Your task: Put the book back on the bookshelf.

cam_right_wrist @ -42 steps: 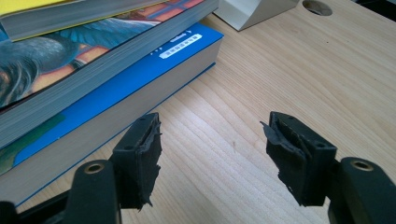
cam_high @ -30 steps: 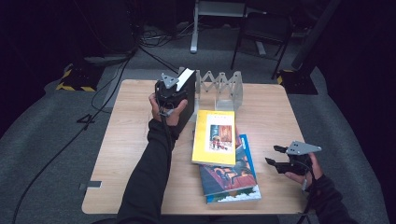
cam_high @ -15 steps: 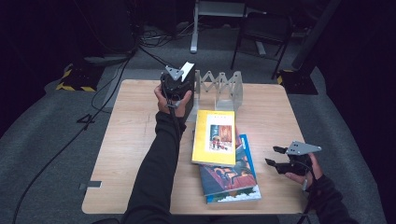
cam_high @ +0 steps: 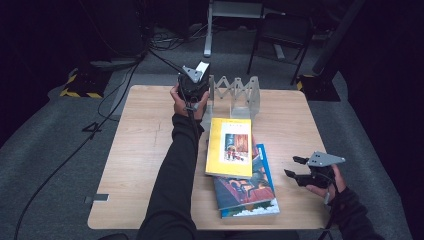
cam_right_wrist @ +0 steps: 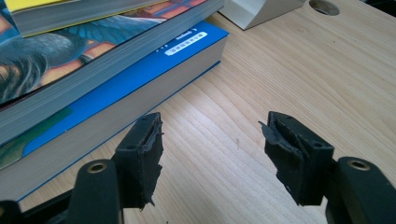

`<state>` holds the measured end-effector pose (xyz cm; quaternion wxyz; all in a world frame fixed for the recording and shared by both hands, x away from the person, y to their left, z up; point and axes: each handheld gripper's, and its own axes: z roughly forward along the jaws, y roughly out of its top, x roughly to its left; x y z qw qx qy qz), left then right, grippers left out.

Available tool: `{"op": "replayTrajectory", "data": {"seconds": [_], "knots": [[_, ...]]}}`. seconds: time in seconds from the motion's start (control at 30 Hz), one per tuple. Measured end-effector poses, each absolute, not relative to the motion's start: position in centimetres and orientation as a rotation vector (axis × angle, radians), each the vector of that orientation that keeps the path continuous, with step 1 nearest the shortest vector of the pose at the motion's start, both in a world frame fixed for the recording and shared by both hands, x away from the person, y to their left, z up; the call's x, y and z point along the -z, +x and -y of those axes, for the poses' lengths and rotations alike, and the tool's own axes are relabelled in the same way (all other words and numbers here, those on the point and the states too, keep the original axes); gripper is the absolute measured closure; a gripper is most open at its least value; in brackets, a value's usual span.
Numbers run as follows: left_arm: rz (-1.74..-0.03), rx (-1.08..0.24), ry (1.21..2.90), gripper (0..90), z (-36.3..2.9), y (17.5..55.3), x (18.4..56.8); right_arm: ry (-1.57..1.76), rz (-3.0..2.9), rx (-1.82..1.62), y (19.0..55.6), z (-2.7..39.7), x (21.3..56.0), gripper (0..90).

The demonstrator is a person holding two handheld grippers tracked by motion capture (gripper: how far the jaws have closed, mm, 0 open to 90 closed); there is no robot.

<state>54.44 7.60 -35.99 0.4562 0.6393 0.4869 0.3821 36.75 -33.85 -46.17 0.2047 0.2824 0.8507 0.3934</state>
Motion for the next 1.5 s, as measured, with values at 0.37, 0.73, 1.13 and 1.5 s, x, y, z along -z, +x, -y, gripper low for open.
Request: {"op": "replayTrajectory", "data": {"seconds": [0.37,0.73,1.13,1.5], "knots": [[-1.189,-0.928,1.591,50.4,-8.1,54.3,36.7,0.780,-2.333,-1.084,36.6,34.1,45.7,37.7],[-1.196,-0.936,1.625,47.6,-8.6,53.4,36.9,0.777,-2.345,-1.079,36.5,33.9,45.8,37.4],[-1.194,-0.932,1.657,46.5,-8.6,53.0,37.2,0.775,-2.355,-1.072,36.5,33.7,45.8,37.0],[-1.146,-0.945,1.713,39.8,-9.1,52.4,36.8,0.773,-2.363,-1.068,36.5,33.7,45.8,36.6]]}}
